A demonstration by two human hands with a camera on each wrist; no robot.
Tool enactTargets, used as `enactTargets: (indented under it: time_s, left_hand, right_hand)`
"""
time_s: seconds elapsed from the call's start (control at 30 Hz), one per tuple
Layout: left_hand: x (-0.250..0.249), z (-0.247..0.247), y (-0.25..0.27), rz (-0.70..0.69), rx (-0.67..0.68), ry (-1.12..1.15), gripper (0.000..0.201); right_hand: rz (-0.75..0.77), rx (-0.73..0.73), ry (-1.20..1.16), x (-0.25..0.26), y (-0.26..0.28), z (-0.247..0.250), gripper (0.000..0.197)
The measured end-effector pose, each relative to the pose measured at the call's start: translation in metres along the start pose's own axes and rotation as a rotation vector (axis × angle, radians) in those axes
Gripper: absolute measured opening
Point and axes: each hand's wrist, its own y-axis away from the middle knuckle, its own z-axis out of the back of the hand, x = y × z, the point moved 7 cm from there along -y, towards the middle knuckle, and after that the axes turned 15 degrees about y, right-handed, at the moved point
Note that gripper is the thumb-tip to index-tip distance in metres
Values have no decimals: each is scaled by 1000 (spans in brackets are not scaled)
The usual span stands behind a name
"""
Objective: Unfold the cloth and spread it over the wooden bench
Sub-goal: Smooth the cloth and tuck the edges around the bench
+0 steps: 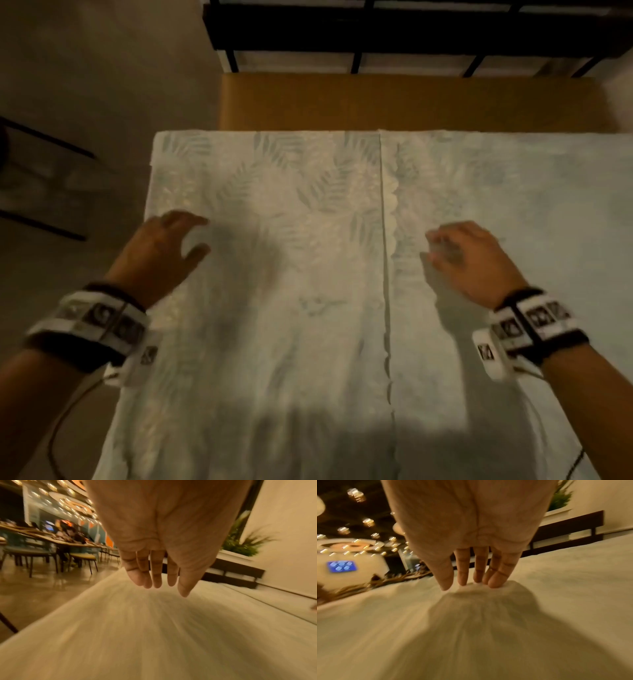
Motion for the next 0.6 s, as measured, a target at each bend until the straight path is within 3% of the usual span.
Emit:
enactTargets:
  time_s: [0.17,0.27,0.37,0.47,0.6]
  left_hand:
    - [-58,-96,201,29,228,214,46]
    - [-86,-139,279,-42,275,225,53]
    - [-90,-159,310,-94,251,97,57]
    - [-93,-158,313,-169,125,65,34]
    - [-104,-159,313,-330,95,-8,8]
  right_hand:
    - [116,141,-14,7,178,-50,45]
    - [195,251,-10,8,253,-69,45]
    - [342,309,109,15,297,-82,54]
    - [418,235,234,19,302,-91,57]
    - [536,201,290,27,302,-98,20]
